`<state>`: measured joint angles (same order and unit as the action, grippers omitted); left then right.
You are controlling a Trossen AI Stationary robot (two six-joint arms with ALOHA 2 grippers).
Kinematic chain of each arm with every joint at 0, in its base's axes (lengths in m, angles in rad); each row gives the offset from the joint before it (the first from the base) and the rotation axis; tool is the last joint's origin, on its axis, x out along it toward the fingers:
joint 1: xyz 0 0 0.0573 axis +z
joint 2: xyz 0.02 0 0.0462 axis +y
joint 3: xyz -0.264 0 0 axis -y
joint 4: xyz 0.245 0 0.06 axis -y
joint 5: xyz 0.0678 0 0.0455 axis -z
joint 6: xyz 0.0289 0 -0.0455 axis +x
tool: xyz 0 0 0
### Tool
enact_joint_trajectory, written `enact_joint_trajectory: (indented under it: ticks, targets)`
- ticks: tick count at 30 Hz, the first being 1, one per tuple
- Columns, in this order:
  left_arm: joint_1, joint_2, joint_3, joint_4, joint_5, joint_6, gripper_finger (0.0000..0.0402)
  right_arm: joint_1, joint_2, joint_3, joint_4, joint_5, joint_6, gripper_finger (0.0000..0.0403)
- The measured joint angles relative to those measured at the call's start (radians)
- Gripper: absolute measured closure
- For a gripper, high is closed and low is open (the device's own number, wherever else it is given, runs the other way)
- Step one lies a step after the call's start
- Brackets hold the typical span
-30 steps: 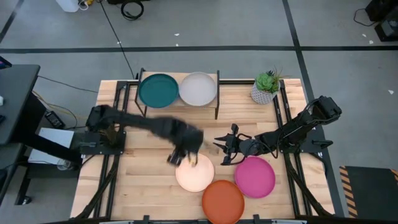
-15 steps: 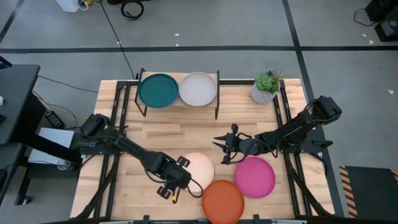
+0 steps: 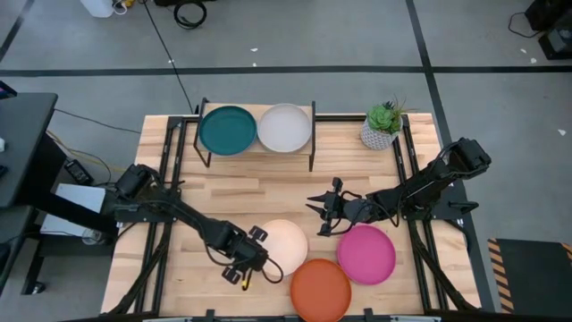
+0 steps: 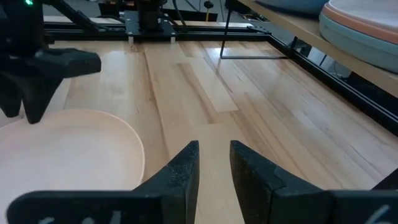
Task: Place and stack plates onto a shelf
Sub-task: Stack the light orange plate on top of the gray plate on the shelf
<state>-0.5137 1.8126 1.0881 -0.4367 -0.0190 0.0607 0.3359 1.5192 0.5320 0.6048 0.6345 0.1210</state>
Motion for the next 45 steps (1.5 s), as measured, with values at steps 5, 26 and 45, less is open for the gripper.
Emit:
enact_joint_trajectory:
  ticks: [5, 26, 45]
  targets:
    - [0.000, 0.000, -0.048, 0.047, -0.021, 0.027, 0.0288, 0.000, 0.000, 0.000, 0.000, 0.000, 0.001, 0.0306]
    - [0.067, -0.106, 0.388, -0.549, -0.273, 0.050, 0.0387, 0.000, 0.000, 0.000, -0.001, 0.000, 0.007, 0.0306]
    - [0.642, -0.144, 0.484, -0.412, -0.263, 0.497, 0.0384, 0.000, 0.000, 0.000, 0.004, 0.000, -0.004, 0.0306]
